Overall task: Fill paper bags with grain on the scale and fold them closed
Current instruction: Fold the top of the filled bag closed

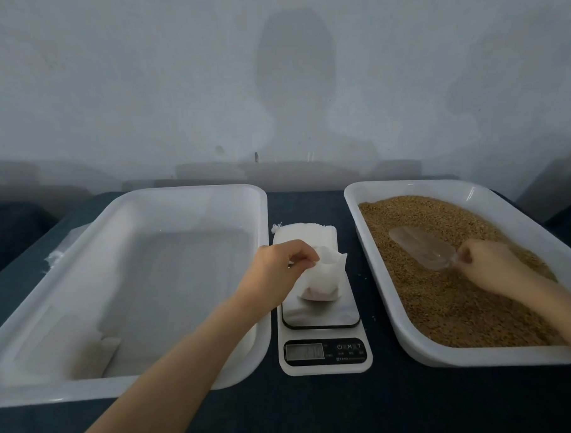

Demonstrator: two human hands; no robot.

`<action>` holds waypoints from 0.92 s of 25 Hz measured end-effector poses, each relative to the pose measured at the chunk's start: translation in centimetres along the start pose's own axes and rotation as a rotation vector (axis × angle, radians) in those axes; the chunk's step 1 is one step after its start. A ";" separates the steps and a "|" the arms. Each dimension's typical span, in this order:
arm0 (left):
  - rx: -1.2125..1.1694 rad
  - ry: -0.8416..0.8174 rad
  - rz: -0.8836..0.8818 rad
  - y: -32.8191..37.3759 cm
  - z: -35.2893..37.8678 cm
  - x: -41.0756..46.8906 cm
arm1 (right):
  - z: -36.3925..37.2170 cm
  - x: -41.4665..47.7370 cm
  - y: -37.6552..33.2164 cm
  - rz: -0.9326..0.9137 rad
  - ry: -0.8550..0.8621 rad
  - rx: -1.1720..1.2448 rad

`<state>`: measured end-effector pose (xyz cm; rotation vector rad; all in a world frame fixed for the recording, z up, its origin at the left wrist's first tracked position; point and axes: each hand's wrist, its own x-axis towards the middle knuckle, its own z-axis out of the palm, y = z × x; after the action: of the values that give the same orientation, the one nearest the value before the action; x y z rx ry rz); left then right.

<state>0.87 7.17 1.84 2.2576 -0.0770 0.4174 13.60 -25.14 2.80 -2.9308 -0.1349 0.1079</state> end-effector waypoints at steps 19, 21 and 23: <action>-0.024 0.051 -0.106 0.8 -0.7 0.0 | 2.0 -5.0 -13.9 -0.627 0.164 0.555; -0.036 0.079 -0.104 0.6 -0.8 -0.1 | 1.7 -5.2 -14.1 -0.669 0.204 0.558; 0.053 0.012 -0.110 0.3 -0.8 0.0 | 1.9 -5.2 -14.3 -0.679 0.175 0.519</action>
<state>0.57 7.53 2.52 2.2989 0.0645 0.3779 7.07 -11.35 4.26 -2.2244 -0.9028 -0.1885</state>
